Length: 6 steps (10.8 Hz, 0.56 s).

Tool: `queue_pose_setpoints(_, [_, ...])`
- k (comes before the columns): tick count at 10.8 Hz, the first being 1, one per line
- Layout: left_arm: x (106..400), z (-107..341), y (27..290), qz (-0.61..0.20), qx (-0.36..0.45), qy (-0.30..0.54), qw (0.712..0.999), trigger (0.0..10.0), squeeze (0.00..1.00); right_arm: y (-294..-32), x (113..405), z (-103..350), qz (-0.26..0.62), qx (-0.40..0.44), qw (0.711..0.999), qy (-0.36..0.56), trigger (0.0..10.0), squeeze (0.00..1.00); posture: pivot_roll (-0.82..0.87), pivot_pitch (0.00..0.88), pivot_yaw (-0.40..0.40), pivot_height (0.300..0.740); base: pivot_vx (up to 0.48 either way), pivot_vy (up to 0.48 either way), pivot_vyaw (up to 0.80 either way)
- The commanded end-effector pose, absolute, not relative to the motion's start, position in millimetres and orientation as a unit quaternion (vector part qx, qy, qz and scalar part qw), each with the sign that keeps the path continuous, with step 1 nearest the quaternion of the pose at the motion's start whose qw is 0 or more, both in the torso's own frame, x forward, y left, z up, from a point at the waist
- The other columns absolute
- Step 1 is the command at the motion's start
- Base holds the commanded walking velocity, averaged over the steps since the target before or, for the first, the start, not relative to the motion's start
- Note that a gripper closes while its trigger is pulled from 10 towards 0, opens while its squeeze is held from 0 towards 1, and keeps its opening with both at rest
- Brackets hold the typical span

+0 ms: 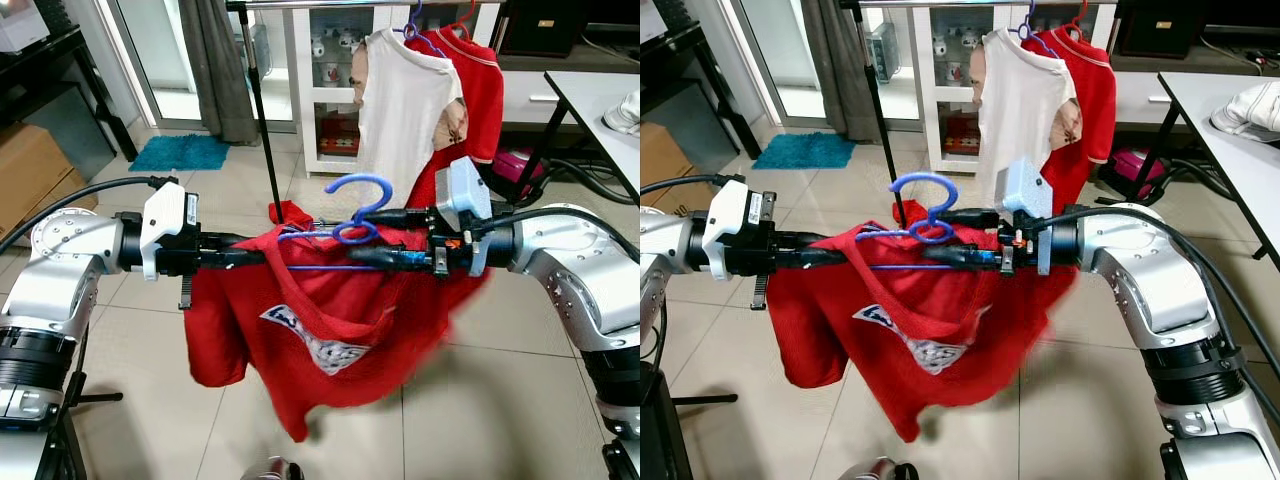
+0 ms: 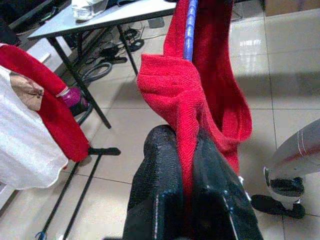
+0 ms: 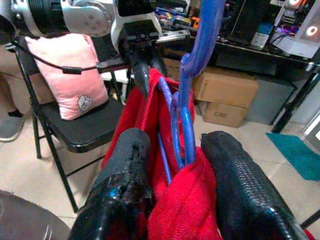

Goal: Hang hanger

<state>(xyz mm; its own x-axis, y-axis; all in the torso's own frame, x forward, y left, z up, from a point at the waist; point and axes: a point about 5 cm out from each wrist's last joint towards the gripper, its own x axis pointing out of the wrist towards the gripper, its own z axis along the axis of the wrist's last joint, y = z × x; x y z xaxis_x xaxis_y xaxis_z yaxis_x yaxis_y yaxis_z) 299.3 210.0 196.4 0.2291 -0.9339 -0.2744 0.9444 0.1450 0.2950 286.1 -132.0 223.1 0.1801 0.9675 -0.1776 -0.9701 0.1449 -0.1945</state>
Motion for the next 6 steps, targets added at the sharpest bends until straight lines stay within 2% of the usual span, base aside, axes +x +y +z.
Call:
queue_pose_setpoints(1, [300.7,200.2,216.5,-0.603,0.209,0.004,0.770,0.0,0.00,-128.5,284.1,228.0,0.658,-0.134,0.741,0.004,0.0,0.00,-0.06,0.000,0.086,0.740,0.000,0.000,0.00])
queue_pose_setpoints(3, [303.2,199.8,219.0,-0.592,0.208,0.006,0.779,0.0,0.00,-124.0,278.9,226.6,0.673,-0.126,0.729,0.009,0.0,0.00,-0.06,0.000,0.088,0.740,0.000,0.000,0.00])
queue_pose_setpoints(6, [309.9,202.7,225.5,-0.558,0.204,0.000,0.804,0.0,0.00,-124.5,277.5,224.8,0.668,-0.125,0.734,0.011,0.0,0.00,-0.06,0.000,0.090,0.740,0.000,0.000,0.00])
